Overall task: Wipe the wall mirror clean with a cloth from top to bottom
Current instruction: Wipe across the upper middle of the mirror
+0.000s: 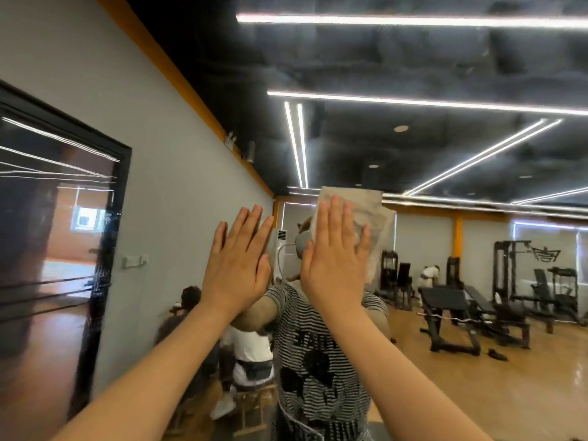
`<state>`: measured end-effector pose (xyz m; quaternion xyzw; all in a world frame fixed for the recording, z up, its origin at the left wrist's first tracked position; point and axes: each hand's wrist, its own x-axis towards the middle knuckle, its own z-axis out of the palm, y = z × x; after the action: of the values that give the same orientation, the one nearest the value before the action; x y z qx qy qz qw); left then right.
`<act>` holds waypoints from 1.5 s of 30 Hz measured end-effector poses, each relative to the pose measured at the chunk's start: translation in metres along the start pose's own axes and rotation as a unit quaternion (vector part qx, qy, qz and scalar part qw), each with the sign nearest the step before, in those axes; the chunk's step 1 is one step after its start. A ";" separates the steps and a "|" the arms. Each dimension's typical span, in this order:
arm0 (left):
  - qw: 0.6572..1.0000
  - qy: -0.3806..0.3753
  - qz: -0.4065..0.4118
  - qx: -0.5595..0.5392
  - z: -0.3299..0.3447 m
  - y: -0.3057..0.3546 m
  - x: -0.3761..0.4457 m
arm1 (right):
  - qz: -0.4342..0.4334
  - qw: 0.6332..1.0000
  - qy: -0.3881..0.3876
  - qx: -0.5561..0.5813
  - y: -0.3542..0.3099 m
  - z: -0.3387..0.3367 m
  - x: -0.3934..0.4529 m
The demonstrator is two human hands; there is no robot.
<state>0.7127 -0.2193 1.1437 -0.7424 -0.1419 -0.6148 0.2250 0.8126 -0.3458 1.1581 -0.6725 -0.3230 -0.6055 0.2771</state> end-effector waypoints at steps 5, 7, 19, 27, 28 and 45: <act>1.000 -0.003 0.001 -0.005 0.002 -0.001 0.000 | -0.008 0.999 0.037 -0.016 0.002 0.001 0.000; 1.000 -0.006 0.002 -0.008 0.003 -0.001 0.000 | -0.010 0.999 0.042 -0.015 0.001 0.000 0.000; 0.999 -0.002 0.015 -0.051 0.008 -0.005 -0.003 | 0.000 0.999 0.009 -0.043 0.002 0.000 -0.003; 0.999 0.004 0.020 -0.047 0.011 -0.006 -0.002 | -0.001 0.999 0.025 -0.041 0.002 0.000 -0.002; 0.999 -0.002 0.018 -0.044 0.012 -0.006 -0.004 | -0.001 0.999 0.025 -0.040 0.002 0.001 -0.003; 0.993 -0.088 0.031 -0.067 -0.013 -0.009 0.000 | 0.003 0.999 -0.021 -0.026 0.001 -0.007 -0.003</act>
<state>0.6976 -0.2181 1.1470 -0.8114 -0.0966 -0.5475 0.1806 0.8084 -0.3518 1.1562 -0.6930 -0.3112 -0.5984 0.2547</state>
